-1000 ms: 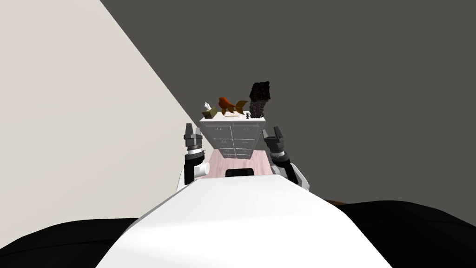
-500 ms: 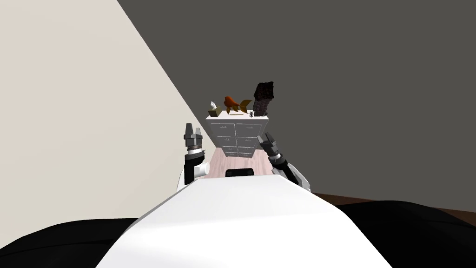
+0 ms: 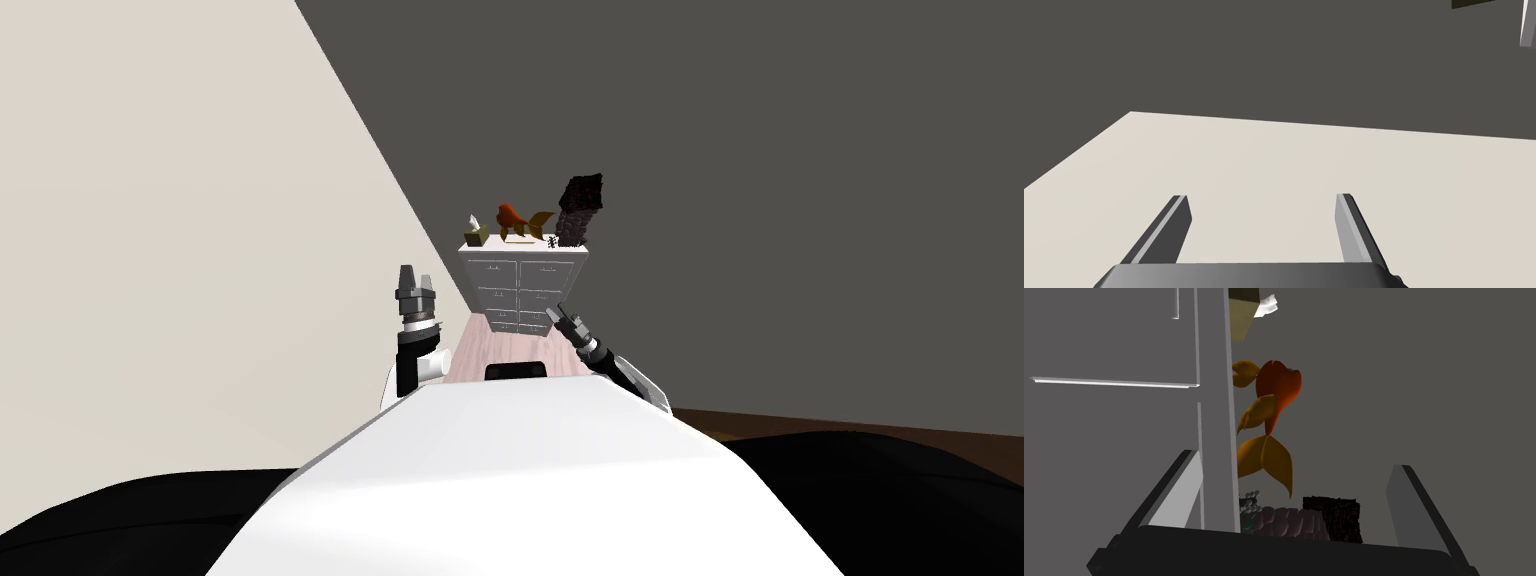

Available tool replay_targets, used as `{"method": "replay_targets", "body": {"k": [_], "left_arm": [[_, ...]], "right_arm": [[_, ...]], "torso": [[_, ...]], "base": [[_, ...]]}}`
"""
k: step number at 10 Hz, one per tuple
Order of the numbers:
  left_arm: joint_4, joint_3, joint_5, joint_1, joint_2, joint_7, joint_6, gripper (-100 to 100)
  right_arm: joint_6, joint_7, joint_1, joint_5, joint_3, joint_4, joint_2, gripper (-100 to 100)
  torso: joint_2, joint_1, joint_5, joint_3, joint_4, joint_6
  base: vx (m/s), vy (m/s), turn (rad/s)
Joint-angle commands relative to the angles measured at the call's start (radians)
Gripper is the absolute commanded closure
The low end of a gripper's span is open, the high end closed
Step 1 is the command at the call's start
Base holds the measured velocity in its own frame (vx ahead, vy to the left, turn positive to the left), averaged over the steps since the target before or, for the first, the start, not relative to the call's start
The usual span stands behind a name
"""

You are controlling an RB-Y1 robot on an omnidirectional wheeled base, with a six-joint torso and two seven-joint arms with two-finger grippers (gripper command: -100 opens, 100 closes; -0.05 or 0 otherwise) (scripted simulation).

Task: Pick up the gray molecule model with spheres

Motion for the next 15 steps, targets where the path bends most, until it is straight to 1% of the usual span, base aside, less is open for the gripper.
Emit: {"method": "replay_targets", "body": {"k": [1,2,3,4,5,6,7,8,9,10,11,12,13,14,15], "left_arm": [[0.0,0.0,0.0,0.0,0.0,0.0,0.0,0],[0.0,0.0,0.0,0.0,0.0,0.0,0.0,0],[0.0,0.0,0.0,0.0,0.0,0.0,0.0,0],[0.0,0.0,0.0,0.0,0.0,0.0,0.0,0],[0.0,0.0,0.0,0.0,0.0,0.0,0.0,0],[0.0,0.0,0.0,0.0,0.0,0.0,0.0,0],[0.0,0.0,0.0,0.0,0.0,0.0,0.0,0],[0.0,0.0,0.0,0.0,0.0,0.0,0.0,0],[0.0,0.0,0.0,0.0,0.0,0.0,0.0,0],[0.0,0.0,0.0,0.0,0.0,0.0,0.0,0],[0.0,0.0,0.0,0.0,0.0,0.0,0.0,0],[0.0,0.0,0.0,0.0,0.0,0.0,0.0,0],[0.0,0.0,0.0,0.0,0.0,0.0,0.0,0],[0.0,0.0,0.0,0.0,0.0,0.0,0.0,0],[0.0,0.0,0.0,0.0,0.0,0.0,0.0,0]], "right_arm": [[-0.004,-0.024,-0.007,0.0,0.004,0.024,-0.05,-100],[-0.004,-0.024,-0.007,0.0,0.004,0.024,-0.063,-100],[-0.021,-0.051,-0.01,0.015,0.033,0.069,-0.102,-100],[-0.021,-0.051,-0.01,0.015,0.033,0.078,-0.127,-100],[-0.039,-0.078,-0.014,0.032,0.061,0.117,-0.159,-100],[-0.039,-0.078,-0.014,0.032,0.061,0.136,-0.188,-100],[-0.056,-0.107,-0.018,0.05,0.089,0.17,-0.217,-100],[-0.056,-0.107,-0.018,0.05,0.089,0.197,-0.241,-100],[-0.056,-0.107,-0.018,0.05,0.089,0.197,-0.26,-100],[-0.073,-0.136,-0.023,0.069,0.114,0.25,-0.297,-100],[-0.073,-0.136,-0.023,0.069,0.114,0.259,-0.329,-100],[-0.09,-0.166,-0.029,0.09,0.139,0.303,-0.36,-100],[-0.09,-0.166,-0.029,0.09,0.139,0.324,-0.391,-100],[-0.107,-0.196,-0.035,0.111,0.162,0.359,-0.424,-100],[-0.107,-0.196,-0.035,0.111,0.162,0.38,-0.464,-100]], "torso": [[0.0,0.0,0.0,0.0,0.0,0.0],[-0.002,-0.001,0.0,-0.001,0.0,0.0],[-0.004,-0.004,-0.001,-0.002,-0.001,0.0],[-0.002,-0.003,-0.001,-0.001,0.0,0.0],[-0.002,-0.002,0.0,-0.001,0.0,0.0],[-0.001,0.002,0.0,0.0,0.0,0.0],[-0.001,0.001,0.001,0.0,0.0,0.0],[0.001,0.001,0.0,0.001,0.0,0.0],[0.0,-0.001,0.0,0.0,0.0,0.0],[-0.002,-0.005,-0.001,-0.001,0.0,0.001],[-0.002,-0.002,0.0,-0.001,0.0,0.0],[-0.002,-0.002,0.0,-0.001,0.0,0.0],[-0.001,0.0,0.0,0.0,0.0,0.0],[-0.001,-0.001,0.0,0.0,0.0,0.001],[-0.002,0.0,0.0,-0.001,0.0,0.0]], "base": [[-0.052,0.096,0.048],[-0.014,0.044,-0.019],[-0.065,0.069,0.123],[-0.061,0.093,0.078],[-0.072,0.15,0.134],[-0.072,0.122,0.052],[-0.103,0.124,0.133],[-0.079,0.093,0.068],[-0.027,0.031,-0.003],[-0.053,0.087,0.168],[-0.057,0.092,0.088],[-0.079,0.127,0.169],[-0.057,0.111,0.083],[-0.044,0.115,0.147],[-0.039,0.085,0.09]]}}
